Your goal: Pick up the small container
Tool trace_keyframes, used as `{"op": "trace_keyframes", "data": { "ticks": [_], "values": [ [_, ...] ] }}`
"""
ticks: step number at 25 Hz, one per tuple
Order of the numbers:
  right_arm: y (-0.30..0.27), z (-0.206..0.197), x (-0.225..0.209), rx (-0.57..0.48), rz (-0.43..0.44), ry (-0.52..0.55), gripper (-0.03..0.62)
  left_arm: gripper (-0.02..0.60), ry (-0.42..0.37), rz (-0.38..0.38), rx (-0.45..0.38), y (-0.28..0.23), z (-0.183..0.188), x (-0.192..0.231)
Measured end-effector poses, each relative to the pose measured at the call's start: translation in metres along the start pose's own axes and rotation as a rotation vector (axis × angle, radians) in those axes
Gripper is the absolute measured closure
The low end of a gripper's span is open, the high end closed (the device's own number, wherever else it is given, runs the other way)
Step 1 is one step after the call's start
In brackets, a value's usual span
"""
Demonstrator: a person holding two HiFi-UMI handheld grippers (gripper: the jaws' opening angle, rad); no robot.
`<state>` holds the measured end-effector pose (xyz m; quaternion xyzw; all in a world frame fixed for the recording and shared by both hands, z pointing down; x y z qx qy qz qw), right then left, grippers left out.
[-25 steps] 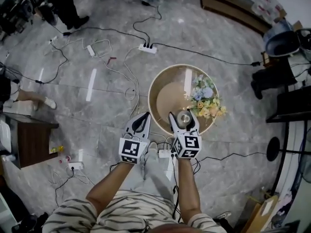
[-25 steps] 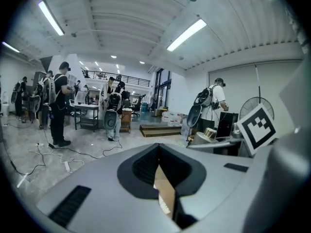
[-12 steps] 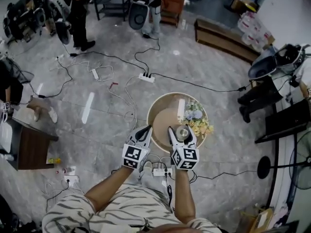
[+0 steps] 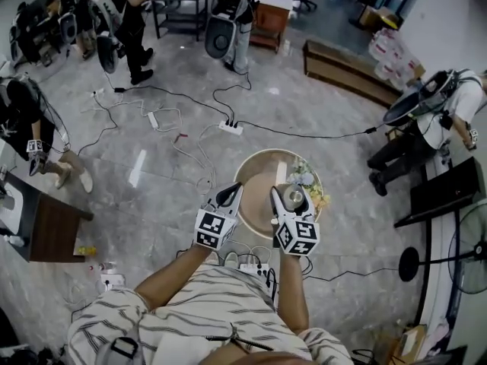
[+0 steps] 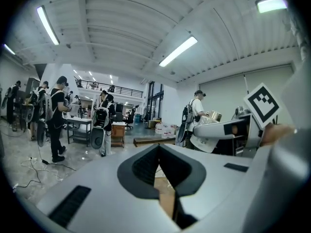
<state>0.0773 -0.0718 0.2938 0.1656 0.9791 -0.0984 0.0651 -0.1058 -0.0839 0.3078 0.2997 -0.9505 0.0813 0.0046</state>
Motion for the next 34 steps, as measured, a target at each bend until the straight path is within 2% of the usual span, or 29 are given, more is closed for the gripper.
{"op": "trace_keyframes", "data": {
  "ticks": [5,17,34],
  "values": [
    [0.0,0.022,0.0,-0.035,-0.003,0.016,0.244,0.584,-0.015,-0.011,-0.032,-0.007,0.018,0.003],
    [-0.001,0.039,0.001,-0.094,-0.006,0.028,0.244,0.584,-0.058,-0.046,-0.076,-0.022,0.035,-0.002],
    [-0.001,0.041,-0.014,-0.096,-0.012,0.045,0.244,0.584,-0.062,-0.029,-0.078,-0.035,0.037,-0.006]
  ]
}}
Point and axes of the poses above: the fingertips, and each gripper's own axes: y backward along the fingers, x to its left, z out of its top, the point moved 6 cm from there along y, backward along the fingers, and after that the axes turned 3 degrees about z, right-handed, at the moved point
